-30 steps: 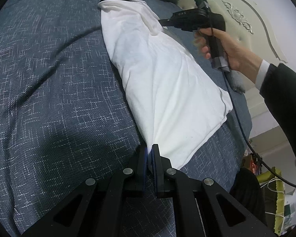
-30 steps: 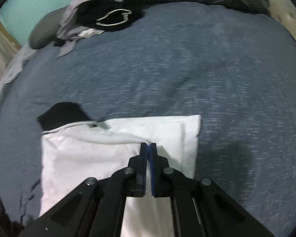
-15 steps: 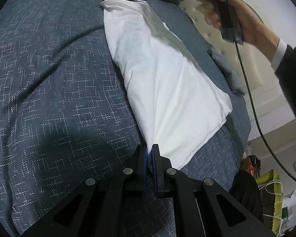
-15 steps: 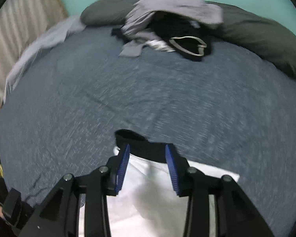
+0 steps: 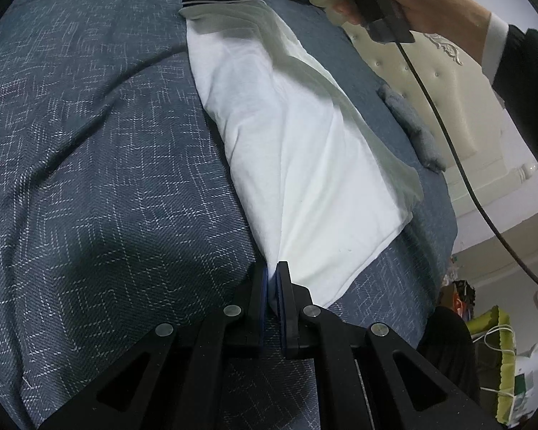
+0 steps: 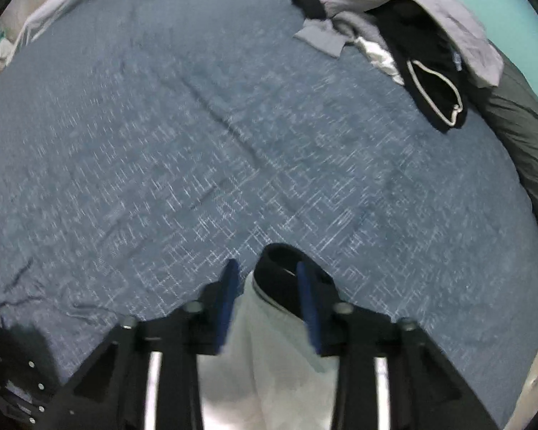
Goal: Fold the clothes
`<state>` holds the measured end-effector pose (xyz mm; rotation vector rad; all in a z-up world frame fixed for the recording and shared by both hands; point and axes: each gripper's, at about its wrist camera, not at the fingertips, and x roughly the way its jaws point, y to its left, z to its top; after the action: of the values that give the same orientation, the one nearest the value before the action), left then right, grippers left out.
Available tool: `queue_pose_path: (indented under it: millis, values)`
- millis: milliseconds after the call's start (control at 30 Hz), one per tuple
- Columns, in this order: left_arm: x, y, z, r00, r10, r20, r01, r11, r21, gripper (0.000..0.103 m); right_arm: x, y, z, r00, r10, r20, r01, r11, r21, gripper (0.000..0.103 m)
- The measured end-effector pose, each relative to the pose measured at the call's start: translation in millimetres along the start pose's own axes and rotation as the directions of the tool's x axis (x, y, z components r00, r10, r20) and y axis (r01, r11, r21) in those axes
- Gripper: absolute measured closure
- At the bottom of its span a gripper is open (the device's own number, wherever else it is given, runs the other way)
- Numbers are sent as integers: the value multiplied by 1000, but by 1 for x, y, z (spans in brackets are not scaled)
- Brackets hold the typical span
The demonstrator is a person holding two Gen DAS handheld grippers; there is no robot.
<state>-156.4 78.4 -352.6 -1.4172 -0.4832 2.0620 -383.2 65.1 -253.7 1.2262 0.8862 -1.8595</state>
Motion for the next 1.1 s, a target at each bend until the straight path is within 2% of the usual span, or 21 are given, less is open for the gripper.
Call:
queue_pose_path:
  millis: [67,100,233,367,467,500,533,600,633,667,733,800,900,1100]
  values:
    - [1,0,0,1000,0,-1,0,1000,0,98,0,-2,0,1000,6,3,-6,1000,6,100]
    - [1,-1,0,1000,0,0,0,1000,0,98,-2,-5,1,1000,-7,17,7,1000,22,102]
    - [2,-3,-1,1000,9,1,-9,1000,10,98,-13,-28,4,995,-48,85,37,991,127,103]
    - [3,-4,0,1000,10,-1,-10,1000,12,98,-18,-49,10,992,-47,119,22,979,204,103]
    - [5,-6,0,1000,13,-4,-13,1000,15,98,-23,-44,13,989,71,132,-94,979,179,103]
    - [5,-6,0,1000,14,-5,-14,1000,16,98,-20,-41,14,990,95,105,-113,978,176,102]
    - [5,-6,0,1000,13,-4,-13,1000,15,98,-18,-38,15,990,114,81,-127,977,170,102]
    - [1,-3,-3,1000,11,-3,-11,1000,12,98,-17,-29,14,993,99,59,-106,985,135,97]
    - [2,-6,-4,1000,12,-3,-12,1000,12,98,-16,-27,13,993,104,52,-110,985,133,89]
    - [3,-7,-6,1000,13,-3,-13,1000,13,98,-15,-25,13,993,109,45,-114,985,131,76]
    - [3,-8,-2,1000,13,-3,-13,1000,12,98,-14,-20,13,993,112,36,-115,986,120,66]
    - [3,-8,0,1000,12,-3,-12,1000,10,98,-13,-13,14,993,120,23,-121,988,99,66]
    - [-1,-1,4,1000,9,-3,-9,1000,8,98,-9,-5,15,996,88,5,-88,995,55,66]
    - [1,-1,6,1000,9,-3,-9,1000,10,98,6,11,17,998,39,-53,-41,998,-40,88]
